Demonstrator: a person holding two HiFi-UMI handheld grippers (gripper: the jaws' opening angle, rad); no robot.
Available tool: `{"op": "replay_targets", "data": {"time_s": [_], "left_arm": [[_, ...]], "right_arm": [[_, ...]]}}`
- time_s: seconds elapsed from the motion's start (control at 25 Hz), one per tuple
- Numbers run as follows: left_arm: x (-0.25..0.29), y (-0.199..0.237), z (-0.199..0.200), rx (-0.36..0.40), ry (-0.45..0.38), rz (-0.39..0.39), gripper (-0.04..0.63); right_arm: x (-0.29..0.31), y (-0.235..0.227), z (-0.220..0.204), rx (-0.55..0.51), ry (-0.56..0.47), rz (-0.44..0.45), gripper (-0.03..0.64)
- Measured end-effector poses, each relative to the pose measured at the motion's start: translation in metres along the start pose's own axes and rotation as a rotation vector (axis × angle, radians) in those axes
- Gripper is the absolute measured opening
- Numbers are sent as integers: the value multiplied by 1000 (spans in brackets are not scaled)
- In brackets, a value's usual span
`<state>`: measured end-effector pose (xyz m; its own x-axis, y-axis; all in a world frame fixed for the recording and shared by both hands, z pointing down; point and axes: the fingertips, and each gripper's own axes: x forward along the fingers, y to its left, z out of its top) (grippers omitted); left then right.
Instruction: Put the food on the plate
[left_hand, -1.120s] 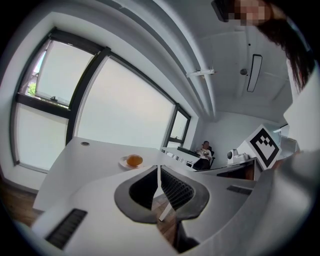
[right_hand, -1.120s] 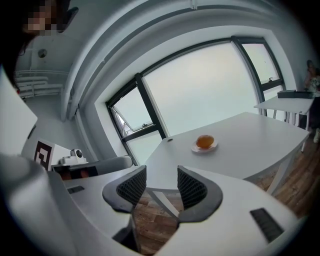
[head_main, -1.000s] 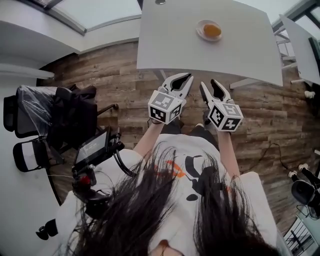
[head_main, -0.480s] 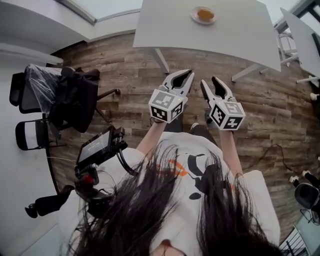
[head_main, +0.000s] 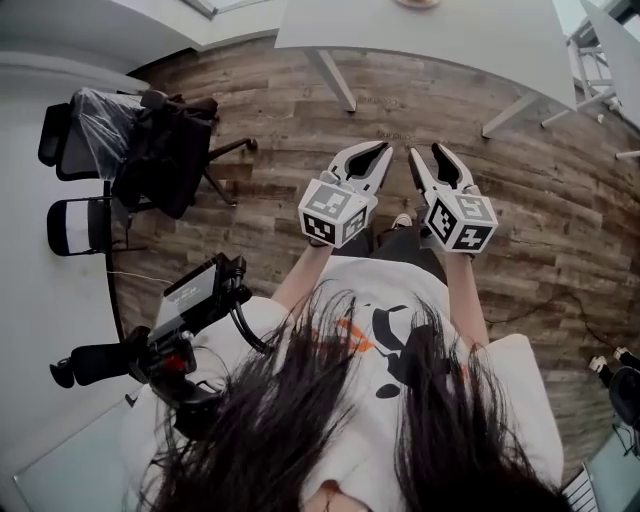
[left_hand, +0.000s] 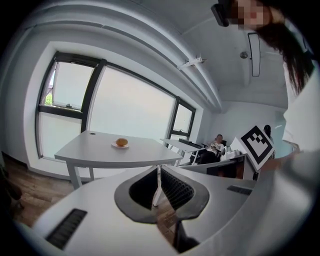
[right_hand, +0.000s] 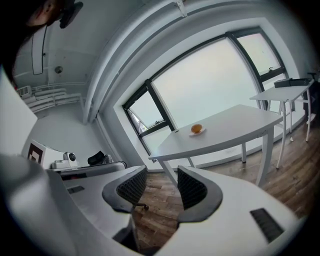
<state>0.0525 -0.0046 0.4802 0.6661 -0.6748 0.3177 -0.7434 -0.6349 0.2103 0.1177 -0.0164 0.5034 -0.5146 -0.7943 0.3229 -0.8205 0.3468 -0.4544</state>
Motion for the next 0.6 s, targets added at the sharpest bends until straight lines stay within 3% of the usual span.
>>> {"op": "replay_targets", "data": {"time_s": [0.6], "left_arm": [[-27,-2,-16,11,42,-16,8]], "right_arm": [[1,20,-7,40,-31,-7,202]]}}
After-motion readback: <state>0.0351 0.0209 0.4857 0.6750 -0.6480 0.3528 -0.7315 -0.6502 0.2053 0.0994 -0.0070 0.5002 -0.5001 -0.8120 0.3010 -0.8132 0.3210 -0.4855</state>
